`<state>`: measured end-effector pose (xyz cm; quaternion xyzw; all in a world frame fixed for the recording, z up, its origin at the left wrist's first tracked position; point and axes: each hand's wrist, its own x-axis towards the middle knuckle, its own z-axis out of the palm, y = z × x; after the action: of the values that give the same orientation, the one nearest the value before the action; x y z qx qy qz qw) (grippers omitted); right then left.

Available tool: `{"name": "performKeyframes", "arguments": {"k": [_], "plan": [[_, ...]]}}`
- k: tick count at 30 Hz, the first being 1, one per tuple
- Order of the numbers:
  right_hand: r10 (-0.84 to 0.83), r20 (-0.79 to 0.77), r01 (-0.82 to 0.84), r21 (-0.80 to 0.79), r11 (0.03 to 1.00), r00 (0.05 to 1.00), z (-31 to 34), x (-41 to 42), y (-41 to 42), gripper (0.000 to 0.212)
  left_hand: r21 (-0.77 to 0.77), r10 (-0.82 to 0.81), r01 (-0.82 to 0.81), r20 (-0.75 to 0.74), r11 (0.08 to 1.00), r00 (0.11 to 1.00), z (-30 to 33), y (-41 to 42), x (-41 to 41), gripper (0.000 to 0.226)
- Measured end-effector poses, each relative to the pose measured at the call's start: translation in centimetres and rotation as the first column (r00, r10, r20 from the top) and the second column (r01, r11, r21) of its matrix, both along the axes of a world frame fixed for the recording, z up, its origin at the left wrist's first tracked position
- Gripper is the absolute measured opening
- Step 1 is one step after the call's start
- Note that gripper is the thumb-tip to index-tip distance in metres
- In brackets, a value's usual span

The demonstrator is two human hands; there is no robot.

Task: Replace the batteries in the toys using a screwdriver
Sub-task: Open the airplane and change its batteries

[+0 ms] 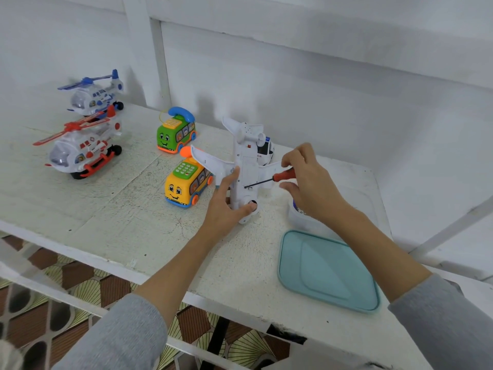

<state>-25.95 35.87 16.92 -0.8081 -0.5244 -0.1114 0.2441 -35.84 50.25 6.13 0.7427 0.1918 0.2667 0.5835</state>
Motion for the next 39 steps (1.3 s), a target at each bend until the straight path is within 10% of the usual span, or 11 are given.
{"name": "performKeyframes", "arguments": {"k": [5,10,39], "plan": [[-0.19,0.106,0.191,0.002,0.982,0.976,-0.7,0.3,0.2,0.025,-0.003,-0.006,0.006,0.012,1.0,1.0,-0.1,0.0,-0.1,0.081],[0.045,0.021,-0.047,0.055,0.997,0.999,-0.8,0.6,-0.4,0.019,-0.007,-0.004,0.004,0.012,1.0,1.0,-0.1,0.0,0.0,0.081],[0.037,-0.113,-0.032,0.04,0.999,0.993,-2.3,0.9,-1.2,0.013,0.022,-0.002,0.002,-0.004,1.0,1.0,-0.4,0.2,0.1,0.083]]}}
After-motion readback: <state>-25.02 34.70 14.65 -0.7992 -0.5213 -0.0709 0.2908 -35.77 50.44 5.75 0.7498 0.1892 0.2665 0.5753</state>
